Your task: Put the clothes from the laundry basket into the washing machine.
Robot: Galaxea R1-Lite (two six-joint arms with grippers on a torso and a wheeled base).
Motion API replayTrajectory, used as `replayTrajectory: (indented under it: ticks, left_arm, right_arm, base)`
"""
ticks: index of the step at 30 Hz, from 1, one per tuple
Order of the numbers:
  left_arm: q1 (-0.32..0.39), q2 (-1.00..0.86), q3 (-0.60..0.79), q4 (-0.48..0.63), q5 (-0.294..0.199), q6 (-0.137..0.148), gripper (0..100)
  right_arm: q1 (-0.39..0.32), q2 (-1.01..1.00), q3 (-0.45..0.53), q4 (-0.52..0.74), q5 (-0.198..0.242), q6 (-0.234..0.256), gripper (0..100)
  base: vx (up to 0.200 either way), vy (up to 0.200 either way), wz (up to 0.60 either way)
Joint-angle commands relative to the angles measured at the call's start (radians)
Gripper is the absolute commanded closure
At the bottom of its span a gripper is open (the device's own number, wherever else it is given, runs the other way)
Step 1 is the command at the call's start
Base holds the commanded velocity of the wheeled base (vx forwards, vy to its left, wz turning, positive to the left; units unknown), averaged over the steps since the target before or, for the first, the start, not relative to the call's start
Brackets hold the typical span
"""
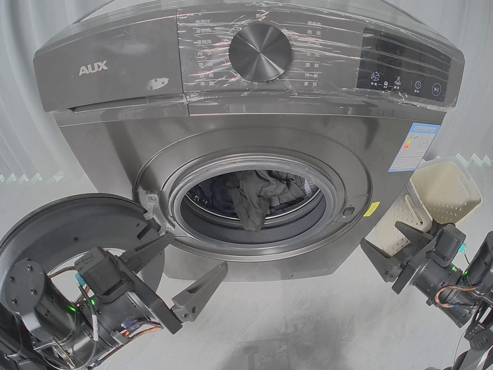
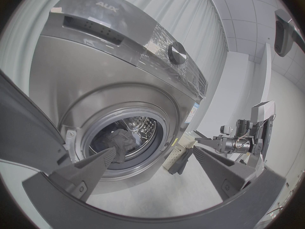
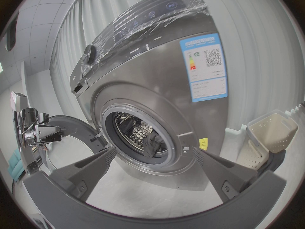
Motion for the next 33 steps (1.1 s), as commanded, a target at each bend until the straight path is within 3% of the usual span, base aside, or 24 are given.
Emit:
replayTrajectory:
  ticks: [1, 7, 18, 23, 28, 29, 33]
  left_arm:
    - [0.009, -0.053, 0.035, -0.001, 0.025, 0.026, 0]
    - [0.014, -0.117, 0.064, 0.008, 0.037, 0.049, 0]
    - [0.044, -0.172, 0.099, 0.025, 0.038, 0.055, 0]
    - [0.119, -0.241, 0.099, 0.074, 0.035, 0.060, 0]
    - [0.178, -0.361, 0.099, 0.192, 0.019, 0.061, 0]
    - [0.179, -0.410, 0.099, 0.267, 0.017, 0.061, 0]
    - [0.191, -0.495, 0.099, 0.405, 0.019, 0.061, 0]
  right_arm:
    - [-0.024, -0.102, 0.035, 0.032, -0.008, 0.000, 0]
    - [-0.058, -0.137, 0.035, 0.052, -0.008, -0.002, 0]
    - [-0.061, -0.208, 0.035, 0.179, -0.009, 0.001, 0]
    - [-0.179, -0.318, 0.035, 0.357, 0.004, -0.012, 0]
    - [-0.197, -0.478, 0.035, 0.562, 0.001, -0.023, 0]
    - [-0.199, -0.541, 0.035, 0.631, -0.003, -0.023, 0]
    - [-0.240, -0.633, 0.035, 0.708, -0.005, -0.022, 0]
  base:
    - [-0.200, 0.000, 0.00]
    - [-0.200, 0.000, 0.00]
    - [-0.200, 0.000, 0.00]
    - [-0.200, 0.000, 0.00]
    - [-0.120, 0.000, 0.00]
    - [0.000, 0.000, 0.00]
    - [0.000, 0.000, 0.00]
